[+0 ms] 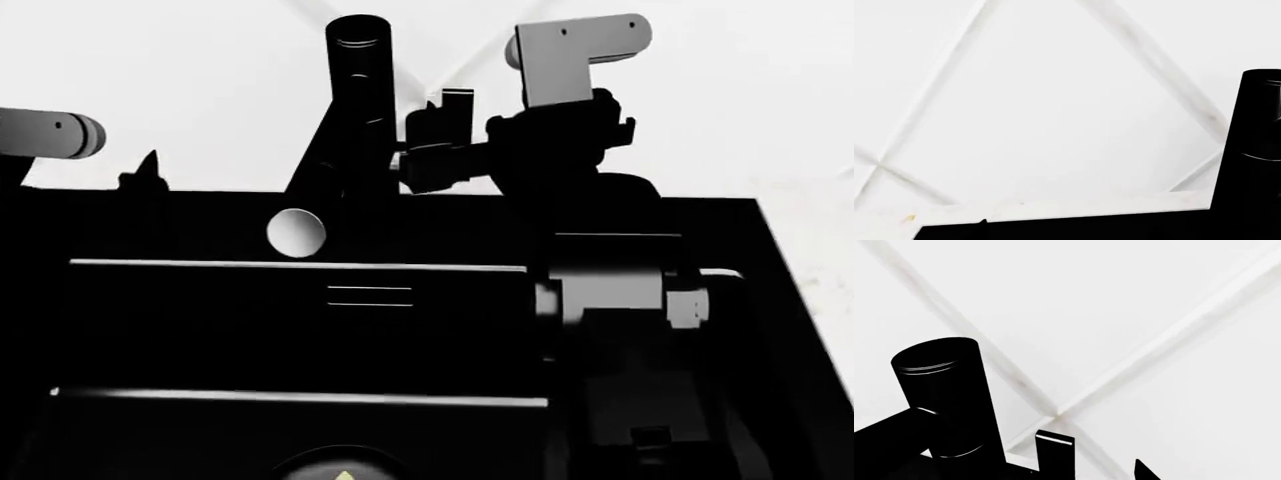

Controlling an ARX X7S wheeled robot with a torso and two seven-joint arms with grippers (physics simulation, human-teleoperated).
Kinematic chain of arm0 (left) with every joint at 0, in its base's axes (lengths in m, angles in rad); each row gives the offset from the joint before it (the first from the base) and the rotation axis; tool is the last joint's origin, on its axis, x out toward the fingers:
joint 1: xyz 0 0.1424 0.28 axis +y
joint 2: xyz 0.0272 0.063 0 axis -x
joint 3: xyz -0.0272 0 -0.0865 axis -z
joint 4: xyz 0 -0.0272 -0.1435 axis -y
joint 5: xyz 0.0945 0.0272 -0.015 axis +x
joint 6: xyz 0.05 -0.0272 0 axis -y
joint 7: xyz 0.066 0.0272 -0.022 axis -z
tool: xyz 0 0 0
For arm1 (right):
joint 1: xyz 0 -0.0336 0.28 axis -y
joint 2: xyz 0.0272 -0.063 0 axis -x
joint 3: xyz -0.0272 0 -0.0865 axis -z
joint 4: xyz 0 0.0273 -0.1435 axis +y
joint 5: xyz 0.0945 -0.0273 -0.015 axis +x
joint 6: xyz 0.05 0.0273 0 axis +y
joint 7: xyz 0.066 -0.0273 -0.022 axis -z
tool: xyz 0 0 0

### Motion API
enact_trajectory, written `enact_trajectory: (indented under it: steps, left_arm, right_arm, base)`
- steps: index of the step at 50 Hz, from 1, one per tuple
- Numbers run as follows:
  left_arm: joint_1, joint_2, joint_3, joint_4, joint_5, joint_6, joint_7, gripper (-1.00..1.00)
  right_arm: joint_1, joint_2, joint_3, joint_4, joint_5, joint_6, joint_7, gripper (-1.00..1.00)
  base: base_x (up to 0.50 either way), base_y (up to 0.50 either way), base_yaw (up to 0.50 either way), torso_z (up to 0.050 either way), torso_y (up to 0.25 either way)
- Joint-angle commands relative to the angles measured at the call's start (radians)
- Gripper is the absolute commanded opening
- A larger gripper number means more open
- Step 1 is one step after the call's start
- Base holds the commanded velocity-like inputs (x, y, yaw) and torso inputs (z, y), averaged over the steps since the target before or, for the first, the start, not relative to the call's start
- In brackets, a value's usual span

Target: Pick the pan and sponge and place them into the sink. Then turn on the water.

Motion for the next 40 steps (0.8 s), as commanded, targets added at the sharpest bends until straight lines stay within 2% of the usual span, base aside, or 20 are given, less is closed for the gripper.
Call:
enact_trajectory:
  steps: [1, 10, 40]
  left_arm:
    - [-0.046, 0.022, 0.017, -0.084, 0.029, 0.041, 0.034, 1.00]
    - [-0.034, -0.005, 0.001, -0.035, 0.005, 0.016, 0.028, 1.00]
    - [-0.169, 0.019, 0.025, -0.142, 0.017, -0.009, 0.070, 1.00]
  right_arm:
    - [0.013, -0.008, 0.031, 0.003, -0.041, 0.005, -0.005, 1.00]
    - [0.061, -0.009, -0.055, 0.003, 0.026, 0.017, 0.004, 1.00]
    - [0.071, -0.009, -0.042, 0.003, 0.035, 0.013, 0.023, 1.00]
  base:
    - [0.00, 0.00, 0.00, 0.013, -0.080]
    - [0.00, 0.00, 0.00, 0.012, -0.076]
    - [0.00, 0.00, 0.00, 0.013, -0.064]
